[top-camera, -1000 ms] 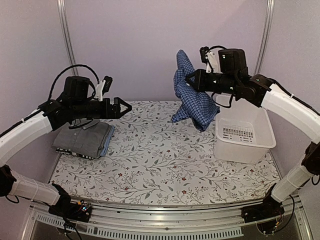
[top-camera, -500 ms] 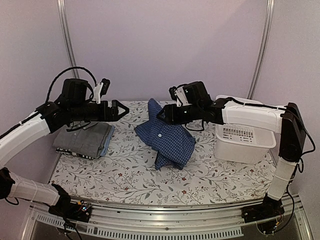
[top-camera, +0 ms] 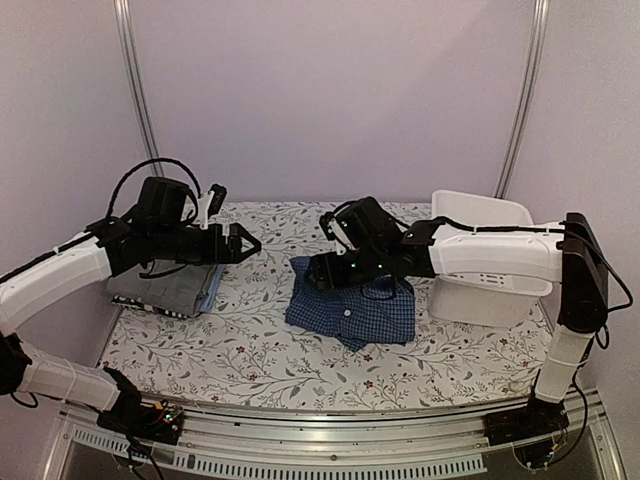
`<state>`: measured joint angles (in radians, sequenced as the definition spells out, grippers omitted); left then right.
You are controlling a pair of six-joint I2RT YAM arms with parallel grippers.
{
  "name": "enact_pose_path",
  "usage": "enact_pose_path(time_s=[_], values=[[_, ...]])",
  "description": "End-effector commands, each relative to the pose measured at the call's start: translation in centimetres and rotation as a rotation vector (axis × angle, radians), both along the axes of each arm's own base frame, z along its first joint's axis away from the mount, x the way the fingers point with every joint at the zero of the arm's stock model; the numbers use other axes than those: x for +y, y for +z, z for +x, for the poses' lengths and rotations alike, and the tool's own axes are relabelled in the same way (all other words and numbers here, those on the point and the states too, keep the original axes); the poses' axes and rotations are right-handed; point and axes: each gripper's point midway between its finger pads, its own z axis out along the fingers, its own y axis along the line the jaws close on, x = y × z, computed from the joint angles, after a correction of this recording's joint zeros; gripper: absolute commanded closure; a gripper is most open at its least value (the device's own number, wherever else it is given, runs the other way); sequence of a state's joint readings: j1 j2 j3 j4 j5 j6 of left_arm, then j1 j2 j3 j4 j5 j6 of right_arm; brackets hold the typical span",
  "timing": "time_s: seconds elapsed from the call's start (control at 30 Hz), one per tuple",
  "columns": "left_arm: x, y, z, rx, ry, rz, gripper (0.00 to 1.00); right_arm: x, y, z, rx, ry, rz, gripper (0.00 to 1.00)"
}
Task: Fold and stack the long sleeve shirts
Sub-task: Pick up the square-folded shirt from the center of the board, then pass from the right arm to the left
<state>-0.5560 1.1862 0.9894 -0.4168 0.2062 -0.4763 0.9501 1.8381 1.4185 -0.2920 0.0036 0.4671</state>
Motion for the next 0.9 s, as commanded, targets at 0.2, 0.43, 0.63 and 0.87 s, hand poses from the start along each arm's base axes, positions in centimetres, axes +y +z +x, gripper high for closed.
enact_pose_path(time_s=[0.2, 0.43, 0.63, 0.87], values=[[-2.6, -3.6, -1.0, 0.133, -0.096, -0.094, 0.0, -3.5, -0.4, 0.2, -0.02, -0.12, -0.051, 0.15], [-2.9, -5.2, -0.8, 0.176, -0.096, -0.09, 0.0, 1.7, 2.3, -4.8, -0.027, 0.056, 0.029, 0.37], [-4.0, -6.9, -0.9, 0.242, -0.133, -0.108, 0.0, 4.3, 1.5, -8.8, -0.038, 0.19, 0.047, 0.4], [-6.5, -10.6, -1.1, 0.338, -0.196, -0.08, 0.0, 4.5, 0.3, -8.7, -0.03, 0.163, 0.079, 0.29]])
